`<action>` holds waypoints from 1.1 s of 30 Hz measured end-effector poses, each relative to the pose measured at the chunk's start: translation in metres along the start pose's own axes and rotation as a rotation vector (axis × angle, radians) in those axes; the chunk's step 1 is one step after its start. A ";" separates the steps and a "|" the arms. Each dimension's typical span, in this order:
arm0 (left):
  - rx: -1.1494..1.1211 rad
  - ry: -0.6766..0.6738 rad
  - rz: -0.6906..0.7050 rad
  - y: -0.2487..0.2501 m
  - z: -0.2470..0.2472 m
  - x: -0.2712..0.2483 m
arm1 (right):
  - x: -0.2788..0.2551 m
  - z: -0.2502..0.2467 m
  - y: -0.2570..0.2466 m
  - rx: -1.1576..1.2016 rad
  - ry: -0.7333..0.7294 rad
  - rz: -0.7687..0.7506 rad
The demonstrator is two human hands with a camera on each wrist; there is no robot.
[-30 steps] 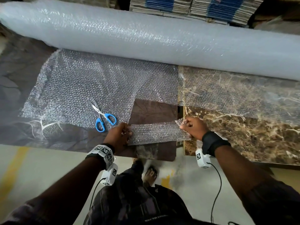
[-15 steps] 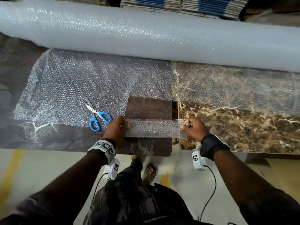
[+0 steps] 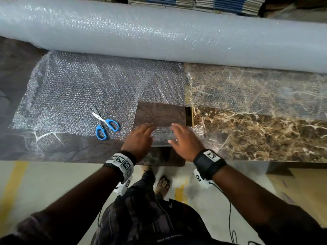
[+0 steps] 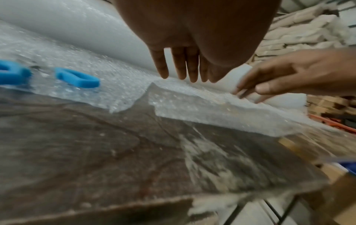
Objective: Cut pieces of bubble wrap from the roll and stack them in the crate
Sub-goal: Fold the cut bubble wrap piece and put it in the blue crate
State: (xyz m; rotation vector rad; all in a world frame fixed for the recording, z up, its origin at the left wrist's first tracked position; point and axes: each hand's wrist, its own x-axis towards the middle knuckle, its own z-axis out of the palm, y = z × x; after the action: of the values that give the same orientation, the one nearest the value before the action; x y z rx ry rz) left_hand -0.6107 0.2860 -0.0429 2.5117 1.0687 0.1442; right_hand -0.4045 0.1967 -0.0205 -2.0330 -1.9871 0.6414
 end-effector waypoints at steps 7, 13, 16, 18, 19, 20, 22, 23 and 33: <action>0.207 -0.310 -0.019 -0.002 0.031 -0.023 | -0.016 0.054 0.001 -0.352 -0.258 -0.026; 0.291 -0.263 0.021 -0.020 0.038 -0.031 | -0.036 0.045 0.053 -0.475 -0.214 0.050; 0.269 -0.272 -0.007 -0.022 0.035 -0.032 | -0.045 0.032 0.077 -0.484 -0.230 0.101; 0.205 -0.259 -0.037 -0.023 0.032 -0.033 | -0.047 0.026 0.081 -0.452 -0.226 0.112; 0.144 -0.255 -0.047 -0.024 0.029 -0.033 | -0.046 0.023 0.078 -0.421 -0.215 0.113; 0.082 -0.241 -0.040 -0.027 0.027 -0.035 | -0.046 0.021 0.075 -0.382 -0.196 0.108; 0.011 -0.200 0.018 -0.033 0.022 -0.039 | -0.045 0.018 0.068 -0.326 -0.155 0.091; -0.006 -0.178 0.047 -0.034 0.020 -0.041 | -0.046 0.016 0.066 -0.319 -0.140 0.081; -0.220 0.090 -0.102 -0.020 0.004 -0.028 | -0.055 -0.002 0.064 0.155 0.266 0.143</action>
State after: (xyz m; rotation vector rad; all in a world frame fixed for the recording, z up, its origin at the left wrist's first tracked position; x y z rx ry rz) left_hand -0.6426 0.2770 -0.0529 2.2687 1.1475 0.3290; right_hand -0.3461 0.1385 -0.0399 -2.0573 -1.6057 0.5041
